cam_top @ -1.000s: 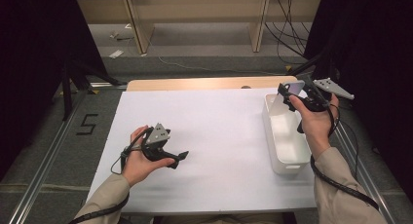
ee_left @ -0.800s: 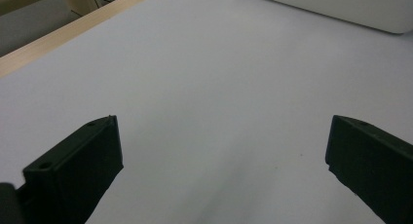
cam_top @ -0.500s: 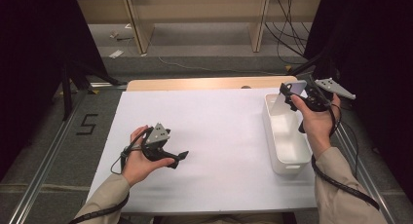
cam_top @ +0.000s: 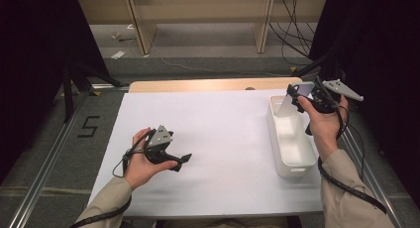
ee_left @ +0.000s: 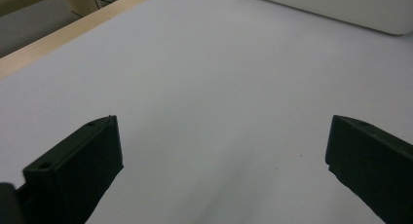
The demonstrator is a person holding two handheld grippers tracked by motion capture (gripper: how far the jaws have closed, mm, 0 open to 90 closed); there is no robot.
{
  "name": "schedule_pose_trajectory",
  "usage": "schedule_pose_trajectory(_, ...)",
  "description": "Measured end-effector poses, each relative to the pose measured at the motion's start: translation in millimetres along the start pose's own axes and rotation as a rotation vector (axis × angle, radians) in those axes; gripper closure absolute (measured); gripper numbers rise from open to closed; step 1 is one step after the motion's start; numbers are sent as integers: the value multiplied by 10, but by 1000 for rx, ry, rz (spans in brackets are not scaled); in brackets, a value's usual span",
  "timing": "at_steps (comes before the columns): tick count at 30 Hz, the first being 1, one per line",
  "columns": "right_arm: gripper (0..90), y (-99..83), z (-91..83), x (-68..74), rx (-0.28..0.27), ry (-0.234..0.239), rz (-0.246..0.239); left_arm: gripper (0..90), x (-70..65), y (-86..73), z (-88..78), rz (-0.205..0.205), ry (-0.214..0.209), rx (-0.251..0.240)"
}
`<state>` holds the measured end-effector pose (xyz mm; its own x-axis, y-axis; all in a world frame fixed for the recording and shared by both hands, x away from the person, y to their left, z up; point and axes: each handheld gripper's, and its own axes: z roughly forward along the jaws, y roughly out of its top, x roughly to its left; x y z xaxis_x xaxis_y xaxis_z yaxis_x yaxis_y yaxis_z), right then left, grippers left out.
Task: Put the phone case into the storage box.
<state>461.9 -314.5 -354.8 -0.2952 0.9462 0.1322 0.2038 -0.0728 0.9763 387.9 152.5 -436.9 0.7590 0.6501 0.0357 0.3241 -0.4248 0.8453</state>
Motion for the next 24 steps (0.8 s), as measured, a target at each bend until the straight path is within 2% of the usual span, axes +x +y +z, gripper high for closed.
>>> schedule_pose_trajectory(24, 179, -23, 19, -50, 7, -20, -5, 0, -1, 3, -3, 1, 0, 1)
